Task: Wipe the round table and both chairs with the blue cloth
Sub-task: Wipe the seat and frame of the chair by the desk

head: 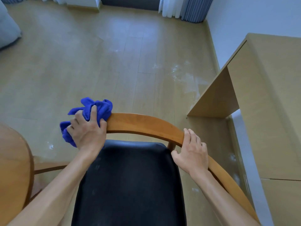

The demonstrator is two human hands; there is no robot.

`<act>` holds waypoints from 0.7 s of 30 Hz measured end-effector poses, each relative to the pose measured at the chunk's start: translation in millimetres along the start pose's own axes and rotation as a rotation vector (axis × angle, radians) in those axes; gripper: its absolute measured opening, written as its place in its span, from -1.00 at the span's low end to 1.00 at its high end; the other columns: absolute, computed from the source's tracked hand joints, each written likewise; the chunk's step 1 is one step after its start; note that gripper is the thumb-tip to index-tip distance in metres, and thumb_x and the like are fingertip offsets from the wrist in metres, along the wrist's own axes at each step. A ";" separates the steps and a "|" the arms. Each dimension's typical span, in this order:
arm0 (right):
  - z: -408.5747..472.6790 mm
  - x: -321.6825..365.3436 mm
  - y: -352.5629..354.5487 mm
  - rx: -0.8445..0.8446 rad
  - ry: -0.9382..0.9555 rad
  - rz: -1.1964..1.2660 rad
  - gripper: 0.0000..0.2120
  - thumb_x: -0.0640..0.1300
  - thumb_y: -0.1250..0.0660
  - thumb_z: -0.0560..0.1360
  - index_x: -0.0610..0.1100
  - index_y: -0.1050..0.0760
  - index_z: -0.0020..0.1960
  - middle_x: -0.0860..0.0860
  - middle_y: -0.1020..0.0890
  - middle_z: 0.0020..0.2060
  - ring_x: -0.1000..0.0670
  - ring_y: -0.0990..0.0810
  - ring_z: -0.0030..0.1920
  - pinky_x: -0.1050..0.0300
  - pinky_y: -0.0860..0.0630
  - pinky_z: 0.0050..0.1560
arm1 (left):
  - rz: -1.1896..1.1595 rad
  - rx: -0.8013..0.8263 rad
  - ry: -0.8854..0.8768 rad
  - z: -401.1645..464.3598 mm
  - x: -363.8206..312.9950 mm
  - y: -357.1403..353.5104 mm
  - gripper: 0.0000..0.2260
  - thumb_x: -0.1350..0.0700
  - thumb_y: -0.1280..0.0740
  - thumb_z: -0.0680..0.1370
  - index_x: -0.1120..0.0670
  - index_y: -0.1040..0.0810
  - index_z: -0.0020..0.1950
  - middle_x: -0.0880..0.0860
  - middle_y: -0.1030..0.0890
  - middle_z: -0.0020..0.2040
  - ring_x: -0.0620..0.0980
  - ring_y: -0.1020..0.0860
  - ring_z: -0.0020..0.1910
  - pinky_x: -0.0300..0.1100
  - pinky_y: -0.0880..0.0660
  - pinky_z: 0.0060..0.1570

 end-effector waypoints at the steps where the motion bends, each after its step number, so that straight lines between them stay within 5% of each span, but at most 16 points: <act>1: -0.4 0.0 0.1 0.002 0.001 0.004 -0.22 0.14 -0.23 0.38 -0.13 -0.08 0.50 -0.07 -0.25 0.47 -0.09 -0.27 0.44 -0.05 -0.27 0.37 | 0.002 0.009 -0.076 -5.6 -26.2 -2.5 -0.51 -0.04 -0.16 0.50 0.08 -0.42 0.41 0.34 -0.40 0.26 0.34 -0.41 0.11 0.20 -0.31 0.05; 5: -0.7 -3.9 -2.5 -0.002 -0.005 0.011 -0.23 0.09 -0.26 0.36 -0.14 -0.11 0.48 -0.07 -0.30 0.44 -0.09 -0.33 0.40 -0.03 -0.32 0.33 | 0.006 0.025 -0.356 -43.4 -140.2 -15.8 -0.56 -0.03 -0.29 0.43 0.05 -0.54 0.29 0.26 -0.53 0.16 0.26 -0.51 0.01 0.09 -0.40 -0.08; 8: -0.7 -8.8 -1.9 -0.042 -0.019 0.043 -0.33 -0.01 -0.31 0.30 -0.21 -0.31 0.36 -0.10 -0.46 0.30 -0.12 -0.48 0.25 -0.02 -0.43 0.12 | -0.041 0.073 -0.584 -85.0 -204.3 -20.1 -0.60 -0.01 -0.36 0.39 0.02 -0.61 0.20 0.21 -0.60 0.08 0.22 -0.56 -0.08 0.06 -0.46 -0.11; 10: -1.3 -8.5 -0.7 -0.065 -0.021 0.067 -0.44 -0.06 -0.32 0.27 -0.24 -0.41 0.23 -0.12 -0.54 0.18 -0.16 -0.54 0.12 -0.02 -0.44 -0.01 | -0.078 0.076 -0.718 -95.2 -214.6 -19.2 -0.61 -0.02 -0.37 0.38 0.01 -0.63 0.18 0.20 -0.62 0.07 0.20 -0.58 -0.12 0.03 -0.49 -0.12; 13: -1.4 -7.4 -0.4 -0.048 -0.003 0.041 -0.42 -0.07 -0.29 0.28 -0.22 -0.37 0.28 -0.09 -0.49 0.24 -0.14 -0.50 0.16 -0.01 -0.43 0.03 | -0.100 0.045 -0.875 -77.1 -184.5 -14.9 -0.58 -0.03 -0.33 0.41 0.03 -0.62 0.24 0.21 -0.62 0.08 0.19 -0.59 -0.11 -0.01 -0.51 -0.12; 15: -1.7 -5.3 -0.5 -0.028 0.019 0.015 -0.33 -0.04 -0.29 0.32 -0.19 -0.28 0.40 -0.07 -0.42 0.32 -0.11 -0.46 0.25 -0.02 -0.42 0.14 | -0.066 0.034 -0.799 -46.2 -136.0 -11.7 -0.57 -0.03 -0.27 0.44 0.07 -0.60 0.26 0.25 -0.60 0.08 0.23 -0.58 -0.09 0.05 -0.53 -0.10; 21: -0.8 -0.8 0.0 -0.029 0.007 0.035 -0.33 -0.02 -0.31 0.35 -0.19 -0.26 0.41 -0.09 -0.44 0.31 -0.12 -0.48 0.24 -0.06 -0.43 0.19 | 0.004 0.086 -0.183 20.8 46.4 10.0 -0.44 -0.14 -0.10 0.47 0.06 -0.44 0.40 0.33 -0.45 0.17 0.37 -0.46 0.08 0.22 -0.42 0.07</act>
Point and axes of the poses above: each hand's wrist, its own z-axis towards the middle knuckle, its own y-axis out of the back of the hand, x = y × z, the point moved 8 cm from there along z, towards the middle knuckle
